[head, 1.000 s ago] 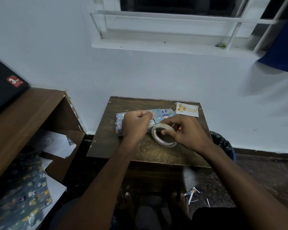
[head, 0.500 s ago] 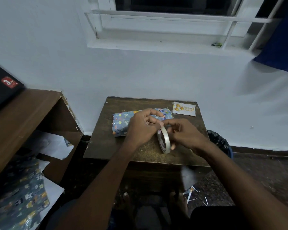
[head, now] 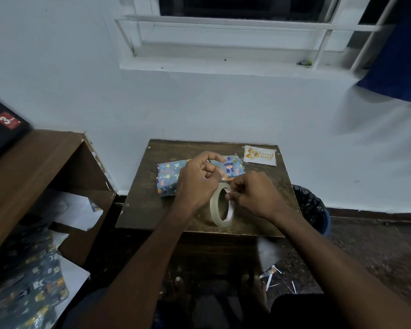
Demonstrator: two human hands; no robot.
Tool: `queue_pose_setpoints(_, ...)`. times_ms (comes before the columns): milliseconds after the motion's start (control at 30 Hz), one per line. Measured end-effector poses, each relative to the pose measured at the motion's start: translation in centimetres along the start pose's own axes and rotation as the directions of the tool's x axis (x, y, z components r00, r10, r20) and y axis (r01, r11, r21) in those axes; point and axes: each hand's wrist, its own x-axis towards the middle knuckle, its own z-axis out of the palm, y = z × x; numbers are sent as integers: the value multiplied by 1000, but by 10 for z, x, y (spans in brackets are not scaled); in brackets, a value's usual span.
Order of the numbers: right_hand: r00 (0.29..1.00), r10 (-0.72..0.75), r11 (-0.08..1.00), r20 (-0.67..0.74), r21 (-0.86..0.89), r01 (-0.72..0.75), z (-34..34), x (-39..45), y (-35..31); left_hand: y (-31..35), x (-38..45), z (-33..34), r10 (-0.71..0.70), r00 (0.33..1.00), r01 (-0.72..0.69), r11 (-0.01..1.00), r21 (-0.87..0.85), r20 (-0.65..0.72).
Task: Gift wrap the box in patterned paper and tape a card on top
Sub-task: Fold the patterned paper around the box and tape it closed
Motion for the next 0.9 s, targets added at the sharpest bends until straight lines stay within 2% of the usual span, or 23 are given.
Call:
queue_pose_setpoints(233,997,-71,997,-17,-18,71,4,3,7,0,1,-3,2,990,3,999,-38,140)
queue_pose_setpoints(467,995,-86,996,-58,-10,86,1,4,5,0,3,-7,11,986,3,997,-81,169)
queue_pose_setpoints(900,992,-94,995,-79,-22,93,-1,2,2,1,1,-6,26,988,-29,999,18,154)
